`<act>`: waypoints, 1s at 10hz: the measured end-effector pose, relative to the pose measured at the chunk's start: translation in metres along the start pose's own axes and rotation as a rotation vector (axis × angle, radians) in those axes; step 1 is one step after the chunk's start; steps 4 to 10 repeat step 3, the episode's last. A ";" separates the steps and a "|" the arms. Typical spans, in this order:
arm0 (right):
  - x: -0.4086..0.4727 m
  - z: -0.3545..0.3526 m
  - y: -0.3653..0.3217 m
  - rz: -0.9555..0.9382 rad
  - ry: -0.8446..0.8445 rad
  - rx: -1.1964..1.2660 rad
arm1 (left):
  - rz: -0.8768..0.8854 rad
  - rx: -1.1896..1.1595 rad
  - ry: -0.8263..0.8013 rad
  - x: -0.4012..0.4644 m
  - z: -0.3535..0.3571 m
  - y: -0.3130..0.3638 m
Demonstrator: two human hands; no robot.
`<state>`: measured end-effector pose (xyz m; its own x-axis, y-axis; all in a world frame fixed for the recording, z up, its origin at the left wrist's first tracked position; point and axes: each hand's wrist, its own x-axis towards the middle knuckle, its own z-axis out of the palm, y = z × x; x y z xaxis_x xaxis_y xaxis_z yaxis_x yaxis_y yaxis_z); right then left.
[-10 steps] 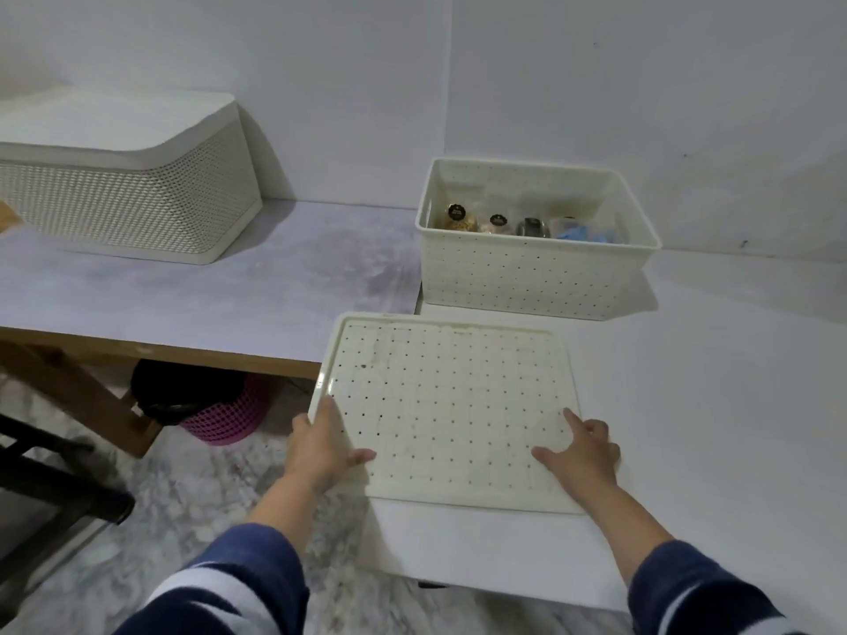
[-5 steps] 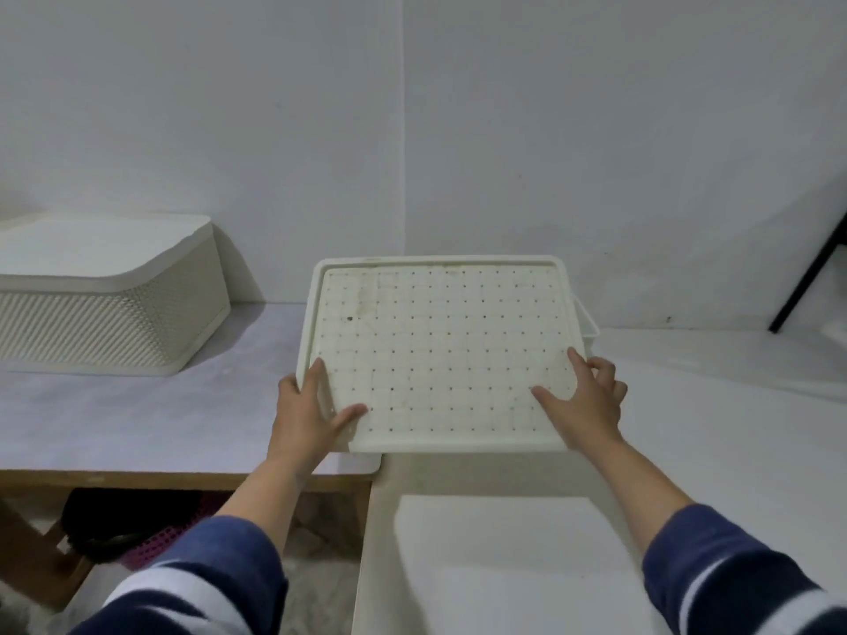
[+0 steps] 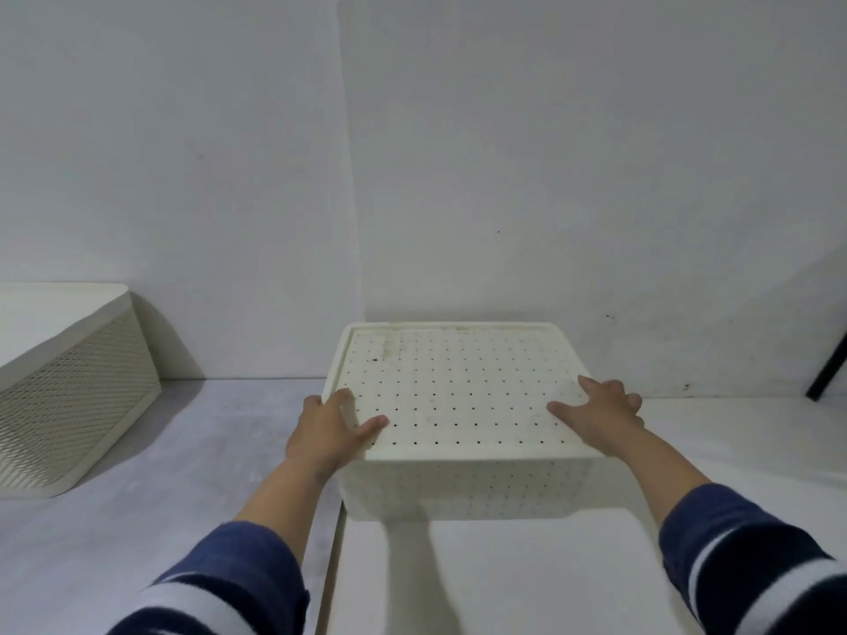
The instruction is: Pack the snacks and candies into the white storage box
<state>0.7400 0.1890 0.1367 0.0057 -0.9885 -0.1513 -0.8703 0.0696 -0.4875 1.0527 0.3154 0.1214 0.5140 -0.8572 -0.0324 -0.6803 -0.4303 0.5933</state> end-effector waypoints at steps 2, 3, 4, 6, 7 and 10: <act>0.036 0.018 0.005 -0.035 -0.025 -0.091 | -0.057 -0.100 0.060 0.026 0.023 -0.002; 0.040 0.015 0.006 -0.065 -0.061 -0.126 | -0.017 -0.054 0.138 0.022 0.021 -0.011; 0.040 0.015 0.006 -0.065 -0.061 -0.126 | -0.017 -0.054 0.138 0.022 0.021 -0.011; 0.040 0.015 0.006 -0.065 -0.061 -0.126 | -0.017 -0.054 0.138 0.022 0.021 -0.011; 0.040 0.015 0.006 -0.065 -0.061 -0.126 | -0.017 -0.054 0.138 0.022 0.021 -0.011; 0.040 0.015 0.006 -0.065 -0.061 -0.126 | -0.017 -0.054 0.138 0.022 0.021 -0.011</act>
